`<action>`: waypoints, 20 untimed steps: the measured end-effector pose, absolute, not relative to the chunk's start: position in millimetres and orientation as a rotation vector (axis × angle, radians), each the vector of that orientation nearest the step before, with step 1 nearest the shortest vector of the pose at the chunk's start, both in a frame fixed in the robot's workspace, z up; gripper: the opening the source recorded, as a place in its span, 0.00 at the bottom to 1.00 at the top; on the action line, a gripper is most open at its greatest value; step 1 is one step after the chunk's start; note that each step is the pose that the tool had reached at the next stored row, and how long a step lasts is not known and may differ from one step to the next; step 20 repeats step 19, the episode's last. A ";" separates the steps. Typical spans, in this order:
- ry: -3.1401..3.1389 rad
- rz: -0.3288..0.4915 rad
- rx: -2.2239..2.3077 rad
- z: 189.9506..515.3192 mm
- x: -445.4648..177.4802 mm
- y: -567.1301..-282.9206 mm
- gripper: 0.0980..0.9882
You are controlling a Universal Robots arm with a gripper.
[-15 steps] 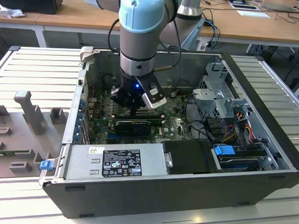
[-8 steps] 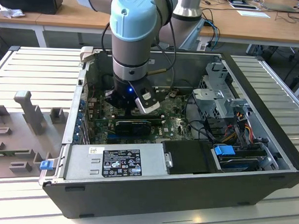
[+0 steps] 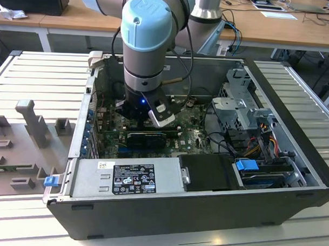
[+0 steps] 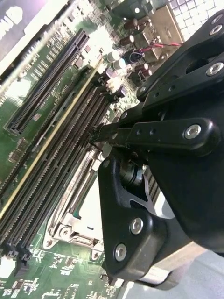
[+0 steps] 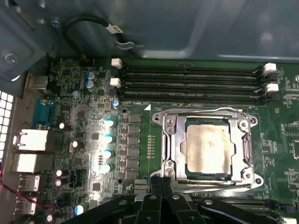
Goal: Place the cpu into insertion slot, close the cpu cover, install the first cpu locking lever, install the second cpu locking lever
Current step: 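Install the second cpu locking lever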
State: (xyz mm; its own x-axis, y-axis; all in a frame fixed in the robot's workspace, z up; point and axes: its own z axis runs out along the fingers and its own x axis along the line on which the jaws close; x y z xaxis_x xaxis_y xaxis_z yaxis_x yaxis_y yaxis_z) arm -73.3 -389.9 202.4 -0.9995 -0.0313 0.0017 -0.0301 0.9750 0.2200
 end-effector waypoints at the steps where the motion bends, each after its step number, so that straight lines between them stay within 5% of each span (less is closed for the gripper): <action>1: -3.116 -0.352 0.048 202.0 -73.4 -389.9 0.01; 20: -3.111 -0.399 0.049 213.2 -74.1 -389.6 0.01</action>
